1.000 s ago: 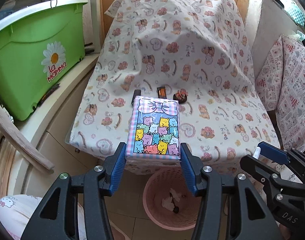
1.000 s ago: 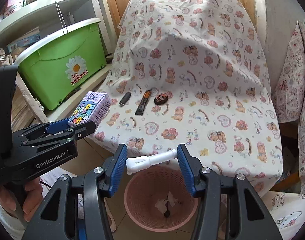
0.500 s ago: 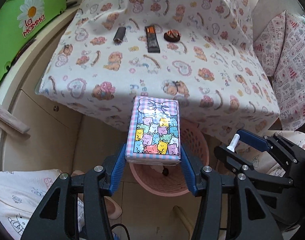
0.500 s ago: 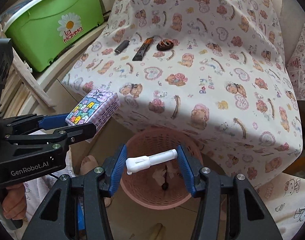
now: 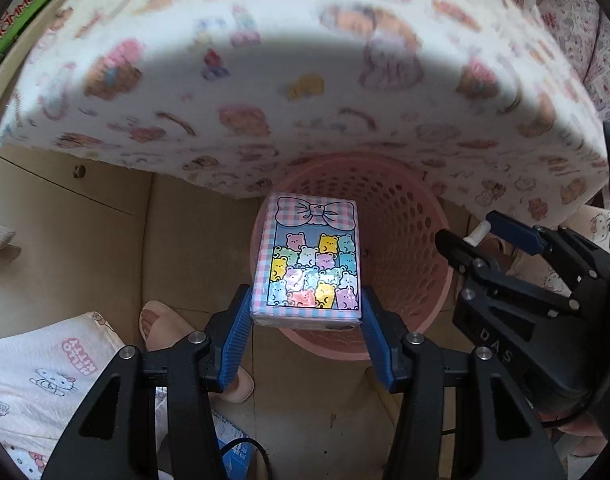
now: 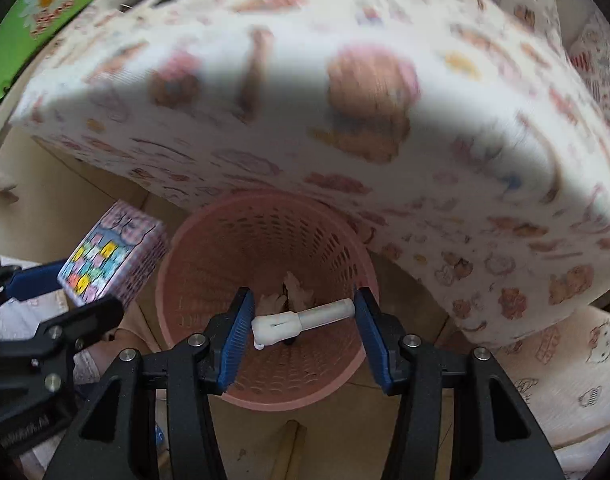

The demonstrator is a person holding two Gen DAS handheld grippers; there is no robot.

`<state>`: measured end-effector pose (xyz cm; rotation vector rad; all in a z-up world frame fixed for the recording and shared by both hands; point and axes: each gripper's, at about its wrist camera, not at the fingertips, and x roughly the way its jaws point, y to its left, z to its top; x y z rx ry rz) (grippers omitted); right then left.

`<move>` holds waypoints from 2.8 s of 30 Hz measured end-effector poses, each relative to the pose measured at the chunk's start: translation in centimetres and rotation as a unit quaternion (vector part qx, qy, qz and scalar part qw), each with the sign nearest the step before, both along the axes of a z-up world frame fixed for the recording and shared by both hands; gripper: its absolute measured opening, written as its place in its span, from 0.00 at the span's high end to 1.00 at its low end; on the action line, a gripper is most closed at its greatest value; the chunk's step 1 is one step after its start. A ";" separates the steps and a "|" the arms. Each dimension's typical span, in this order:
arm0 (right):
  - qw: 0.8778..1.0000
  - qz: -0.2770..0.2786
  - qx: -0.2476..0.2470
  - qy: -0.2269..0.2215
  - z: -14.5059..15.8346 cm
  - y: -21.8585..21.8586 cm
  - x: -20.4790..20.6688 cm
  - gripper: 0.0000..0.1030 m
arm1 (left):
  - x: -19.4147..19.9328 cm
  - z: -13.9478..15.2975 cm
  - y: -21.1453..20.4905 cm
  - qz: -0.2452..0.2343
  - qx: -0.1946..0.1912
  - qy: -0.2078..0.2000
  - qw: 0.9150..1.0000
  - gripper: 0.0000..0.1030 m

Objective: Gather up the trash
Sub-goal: 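Carry the tissue pack and white stick over the pink wastebasket, then open both tools to drop the pack and white stick into the basket, then move both open tools back over the table toward the remaining items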

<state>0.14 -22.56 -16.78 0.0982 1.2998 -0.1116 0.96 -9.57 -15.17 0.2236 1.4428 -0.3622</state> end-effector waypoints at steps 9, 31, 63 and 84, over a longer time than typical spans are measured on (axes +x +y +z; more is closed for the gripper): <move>0.999 -0.036 0.002 0.033 -4.0 -0.7 0.7 0.47 | 2.0 -6.2 -0.8 0.019 0.038 0.068 0.997 0.51; 0.997 -0.042 -0.003 0.060 -6.0 -1.4 0.7 0.34 | 3.4 -10.2 -0.5 0.046 0.043 0.123 0.990 0.36; 0.984 -0.093 -0.037 -0.150 7.5 -2.7 -2.2 0.24 | 2.6 4.7 0.9 0.034 -0.007 -0.126 0.991 0.32; 0.955 -0.020 -0.082 -0.285 19.4 -2.5 -0.2 0.24 | 7.3 17.3 3.5 0.063 -0.035 -0.274 0.959 0.22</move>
